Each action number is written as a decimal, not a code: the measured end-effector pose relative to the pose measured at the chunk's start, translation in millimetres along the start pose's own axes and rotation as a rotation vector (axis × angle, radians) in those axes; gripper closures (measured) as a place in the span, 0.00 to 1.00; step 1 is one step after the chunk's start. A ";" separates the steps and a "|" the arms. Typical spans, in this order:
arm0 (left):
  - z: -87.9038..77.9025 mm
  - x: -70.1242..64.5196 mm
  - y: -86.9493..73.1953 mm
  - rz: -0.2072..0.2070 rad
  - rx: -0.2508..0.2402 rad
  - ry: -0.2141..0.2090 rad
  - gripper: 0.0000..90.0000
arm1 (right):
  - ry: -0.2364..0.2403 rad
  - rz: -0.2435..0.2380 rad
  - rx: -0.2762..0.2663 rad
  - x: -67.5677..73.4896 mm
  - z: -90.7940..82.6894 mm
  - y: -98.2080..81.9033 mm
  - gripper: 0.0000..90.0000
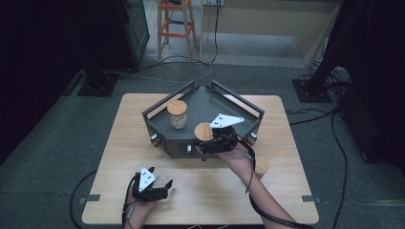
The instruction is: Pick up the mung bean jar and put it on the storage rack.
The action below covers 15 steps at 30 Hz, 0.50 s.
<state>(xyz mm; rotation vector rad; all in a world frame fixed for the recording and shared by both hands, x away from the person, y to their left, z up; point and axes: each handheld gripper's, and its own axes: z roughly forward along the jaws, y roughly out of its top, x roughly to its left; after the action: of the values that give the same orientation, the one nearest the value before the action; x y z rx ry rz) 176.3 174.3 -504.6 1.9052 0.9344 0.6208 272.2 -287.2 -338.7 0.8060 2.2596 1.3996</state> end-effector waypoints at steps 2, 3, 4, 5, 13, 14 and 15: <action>0.4 -0.9 0.3 0.006 0.002 0.001 0.12 | -0.005 0.000 -0.002 -0.9 -0.8 1.5 0.28; 0.6 -1.7 0.6 0.011 0.004 0.003 0.12 | -0.007 0.000 -0.002 -1.8 -1.0 2.1 0.28; 0.6 -2.1 1.0 0.015 0.006 0.004 0.12 | -0.009 0.002 -0.002 -2.3 -1.1 2.8 0.28; 0.7 -2.1 1.3 0.016 0.007 0.003 0.12 | -0.014 0.001 -0.003 -2.7 -1.1 3.2 0.28; 0.9 -1.4 2.2 0.006 0.014 0.002 0.12 | -0.043 0.009 -0.025 -6.8 -2.4 2.6 0.28; 1.1 -1.7 2.5 0.007 0.016 0.004 0.12 | -0.043 0.012 -0.026 -8.1 -2.6 3.2 0.28; 1.2 -1.9 2.6 0.006 0.016 0.005 0.12 | -0.042 0.016 -0.025 -9.4 -2.2 4.0 0.28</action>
<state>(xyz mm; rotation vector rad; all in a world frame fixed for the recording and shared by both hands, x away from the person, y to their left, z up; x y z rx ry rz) 177.0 171.4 -503.0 1.9221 0.9396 0.6229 279.3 -293.3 -334.0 0.8397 2.2044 1.4019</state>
